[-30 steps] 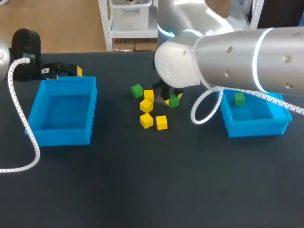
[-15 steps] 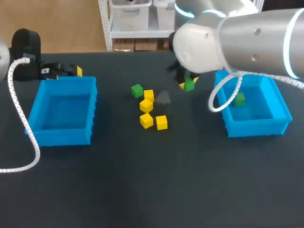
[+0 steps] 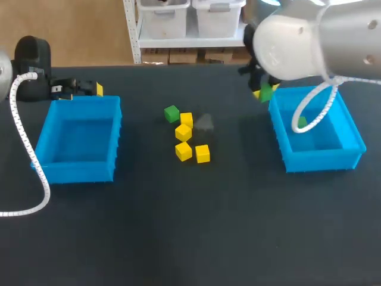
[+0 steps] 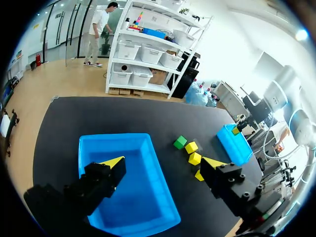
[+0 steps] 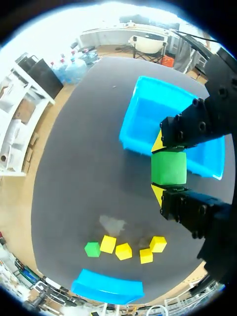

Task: Put the green cubes in the right bin and the yellow cubes in the left bin.

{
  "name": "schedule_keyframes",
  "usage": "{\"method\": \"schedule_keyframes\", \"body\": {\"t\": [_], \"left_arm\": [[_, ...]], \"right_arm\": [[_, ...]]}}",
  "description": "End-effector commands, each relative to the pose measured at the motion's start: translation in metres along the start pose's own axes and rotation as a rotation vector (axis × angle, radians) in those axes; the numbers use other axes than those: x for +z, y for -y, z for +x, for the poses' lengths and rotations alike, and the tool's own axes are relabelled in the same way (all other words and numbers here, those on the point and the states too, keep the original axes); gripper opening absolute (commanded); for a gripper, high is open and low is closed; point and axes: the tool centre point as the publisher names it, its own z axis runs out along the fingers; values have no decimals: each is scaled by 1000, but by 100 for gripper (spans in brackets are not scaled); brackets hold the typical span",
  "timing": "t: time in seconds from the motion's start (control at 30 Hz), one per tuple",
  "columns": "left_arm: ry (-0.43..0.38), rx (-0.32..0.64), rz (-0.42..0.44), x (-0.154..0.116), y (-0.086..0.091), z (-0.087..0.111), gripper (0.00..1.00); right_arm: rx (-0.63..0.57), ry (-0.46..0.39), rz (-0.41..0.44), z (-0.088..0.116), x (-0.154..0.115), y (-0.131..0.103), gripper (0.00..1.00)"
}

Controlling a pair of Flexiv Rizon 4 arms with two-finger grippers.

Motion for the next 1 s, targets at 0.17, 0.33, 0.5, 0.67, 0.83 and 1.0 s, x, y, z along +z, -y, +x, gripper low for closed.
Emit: {"method": "schedule_keyframes", "body": {"t": [0.17, 0.33, 0.5, 0.67, 0.83, 1.0], "left_arm": [[5, 2, 9, 0, -2, 1, 100], [5, 2, 9, 0, -2, 1, 100], [5, 2, 9, 0, -2, 1, 100], [5, 2, 9, 0, -2, 1, 100], [5, 2, 9, 0, -2, 1, 100], [5, 2, 9, 0, -2, 1, 100]], "right_arm": [[72, 100, -4, 31, 1, 38, 0], [115, 90, 0, 47, 7, 58, 0], [166, 82, 6, 58, 13, 75, 0], [220, 76, 9, 65, 19, 88, 0], [224, 66, 14, 66, 22, 90, 30], [198, 78, 10, 56, 18, 83, 100]]}}
